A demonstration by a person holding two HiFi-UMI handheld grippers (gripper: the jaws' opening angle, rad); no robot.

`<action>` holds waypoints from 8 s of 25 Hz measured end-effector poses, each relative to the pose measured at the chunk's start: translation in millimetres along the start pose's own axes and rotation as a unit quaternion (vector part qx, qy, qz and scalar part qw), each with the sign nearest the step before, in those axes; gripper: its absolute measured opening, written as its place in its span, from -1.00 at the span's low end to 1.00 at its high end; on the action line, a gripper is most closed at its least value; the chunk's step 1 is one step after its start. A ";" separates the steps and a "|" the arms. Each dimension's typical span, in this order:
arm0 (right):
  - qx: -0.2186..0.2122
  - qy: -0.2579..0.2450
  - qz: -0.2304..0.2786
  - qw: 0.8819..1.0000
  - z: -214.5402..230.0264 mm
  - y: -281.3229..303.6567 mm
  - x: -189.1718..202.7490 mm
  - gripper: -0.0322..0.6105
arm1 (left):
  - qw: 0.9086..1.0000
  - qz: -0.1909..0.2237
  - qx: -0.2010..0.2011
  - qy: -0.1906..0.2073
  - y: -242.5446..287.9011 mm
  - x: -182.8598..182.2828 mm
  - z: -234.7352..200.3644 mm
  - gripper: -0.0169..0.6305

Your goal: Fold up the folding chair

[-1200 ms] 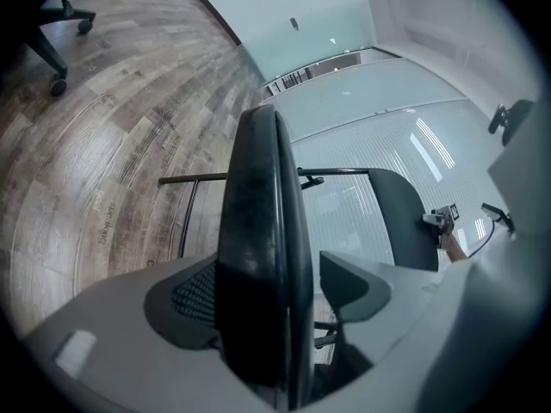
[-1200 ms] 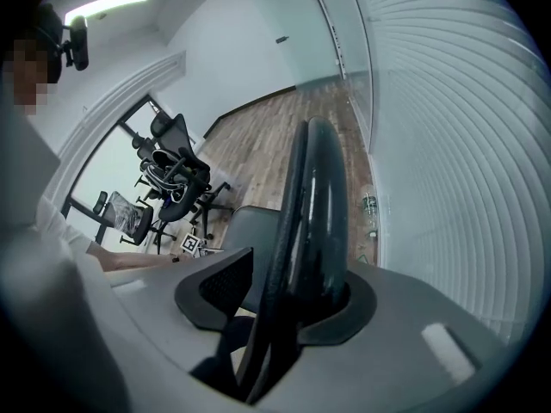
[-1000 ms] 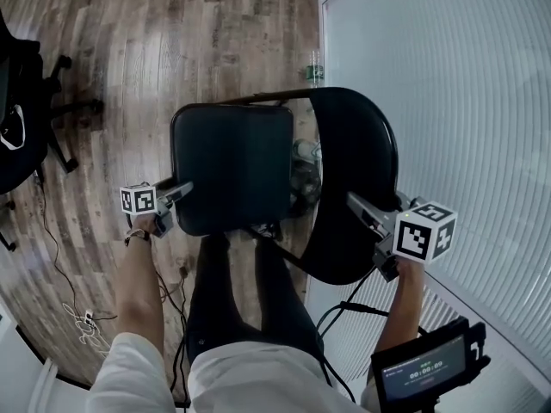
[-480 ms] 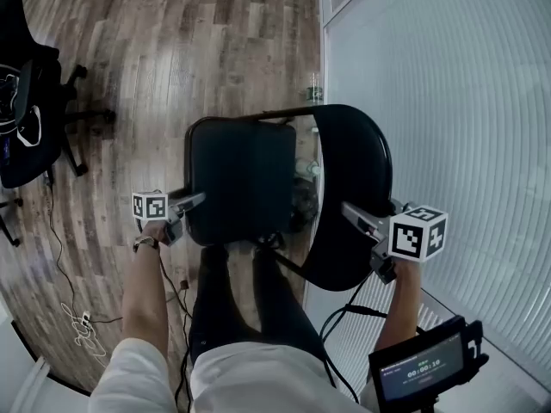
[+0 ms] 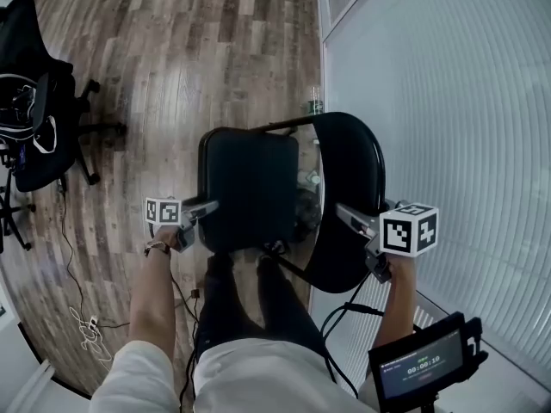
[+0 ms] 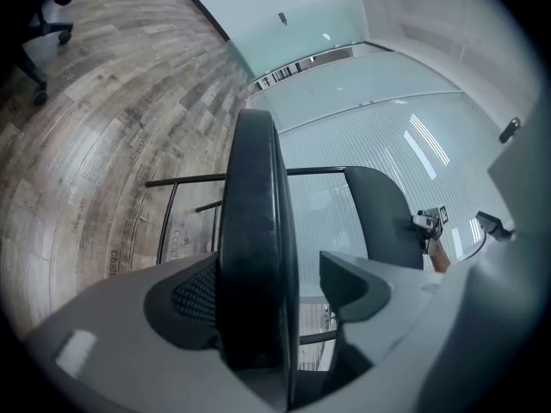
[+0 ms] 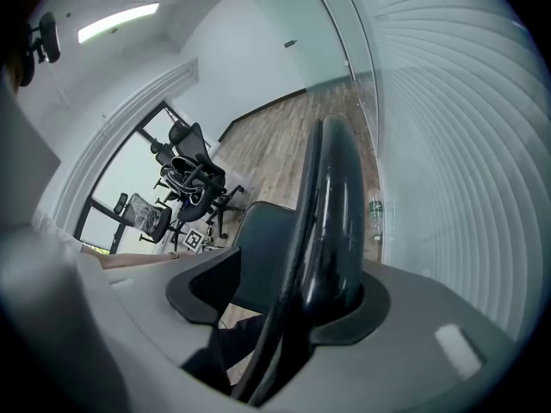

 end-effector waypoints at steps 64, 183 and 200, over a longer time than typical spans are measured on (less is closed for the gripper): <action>0.037 0.006 0.004 0.999 -9.5 -52.7 -31.6 -0.16 | 0.990 -0.049 0.127 0.037 80.6 -1.5 186.7 0.02; 0.105 -0.032 -0.022 0.994 -13.3 -83.6 -26.8 -0.03 | 0.966 -0.175 0.157 0.112 218.3 29.7 290.8 -0.21; 0.127 -0.041 -0.038 0.990 -13.2 -76.9 -27.2 -0.05 | 0.968 -0.171 0.149 0.109 216.9 27.3 284.4 -0.26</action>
Point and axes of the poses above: the fingertips, and each gripper's own axes: y forward along the fingers, z to its right, x out of its underside, the point moved 3 cm from there along -y, backward along the fingers, and after that the axes turned 1 degree about -z, right-handed, at the moved point
